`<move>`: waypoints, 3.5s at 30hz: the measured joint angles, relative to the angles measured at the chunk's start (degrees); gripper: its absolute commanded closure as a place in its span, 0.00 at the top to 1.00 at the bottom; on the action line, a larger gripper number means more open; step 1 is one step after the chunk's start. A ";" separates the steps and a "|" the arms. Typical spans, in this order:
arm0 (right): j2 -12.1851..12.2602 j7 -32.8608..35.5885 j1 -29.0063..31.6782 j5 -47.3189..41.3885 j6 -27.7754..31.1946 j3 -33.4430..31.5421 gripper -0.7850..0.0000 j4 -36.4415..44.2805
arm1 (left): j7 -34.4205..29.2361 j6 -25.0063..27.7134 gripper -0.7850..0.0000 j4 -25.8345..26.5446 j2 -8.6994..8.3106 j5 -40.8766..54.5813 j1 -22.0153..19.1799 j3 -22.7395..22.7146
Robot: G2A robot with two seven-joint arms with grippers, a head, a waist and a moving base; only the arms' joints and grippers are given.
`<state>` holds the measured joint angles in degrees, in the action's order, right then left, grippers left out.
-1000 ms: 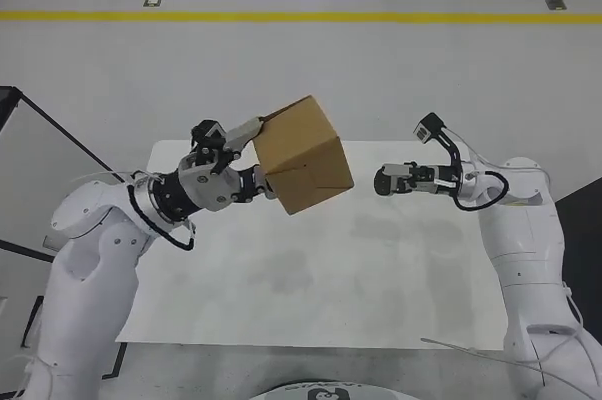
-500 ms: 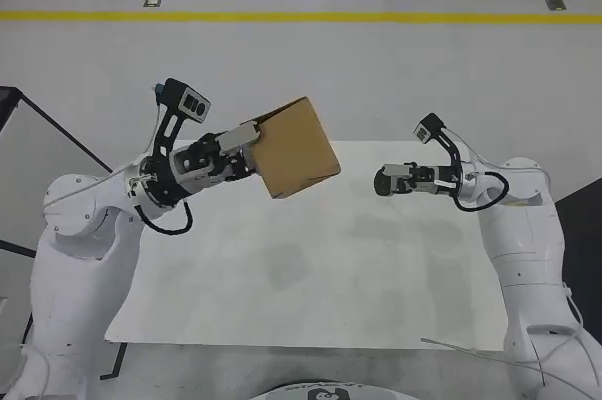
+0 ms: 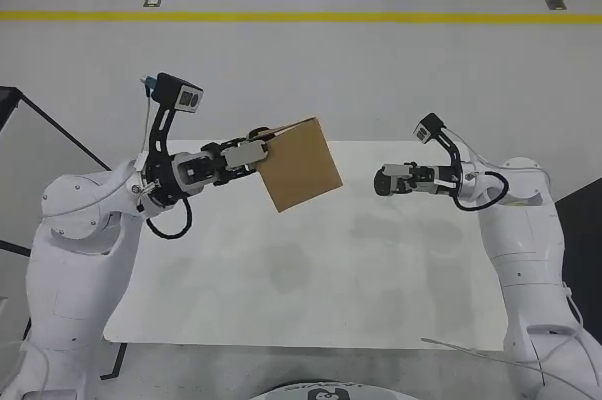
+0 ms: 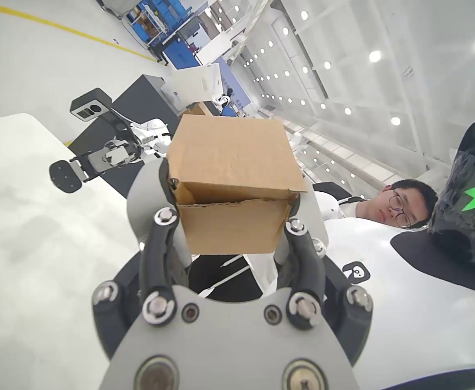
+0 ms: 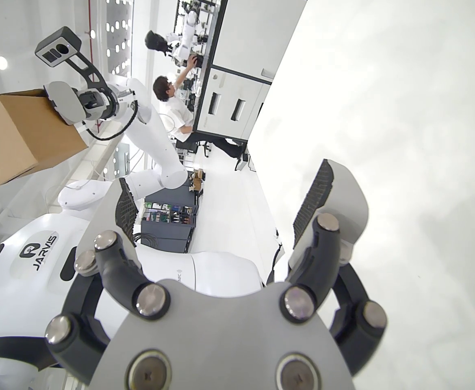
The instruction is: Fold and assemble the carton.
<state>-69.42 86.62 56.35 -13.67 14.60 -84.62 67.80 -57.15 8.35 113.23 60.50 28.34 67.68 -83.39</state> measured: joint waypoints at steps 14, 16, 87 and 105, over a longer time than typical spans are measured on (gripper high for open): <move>0.00 0.00 0.00 0.00 0.00 0.00 1.00 0.00 | 7.44 44.63 0.00 -7.90 -0.35 -31.28 -3.37 -0.83; 0.00 0.00 0.00 0.00 0.00 0.00 1.00 0.00 | 9.20 47.89 0.00 -8.57 -0.32 -33.34 -3.84 -1.02; 0.00 0.00 0.00 0.00 0.00 0.00 1.00 0.00 | 124.69 -5.22 0.00 -12.06 -10.25 -170.02 -6.49 3.70; 0.00 0.00 0.00 0.00 0.00 0.00 1.00 0.00 | 130.65 -19.58 0.00 -5.42 -10.37 -171.57 -6.38 2.54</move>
<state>-69.42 86.62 56.35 -13.67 14.60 -84.62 67.80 73.50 -11.23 107.81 50.13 -143.23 61.30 -80.84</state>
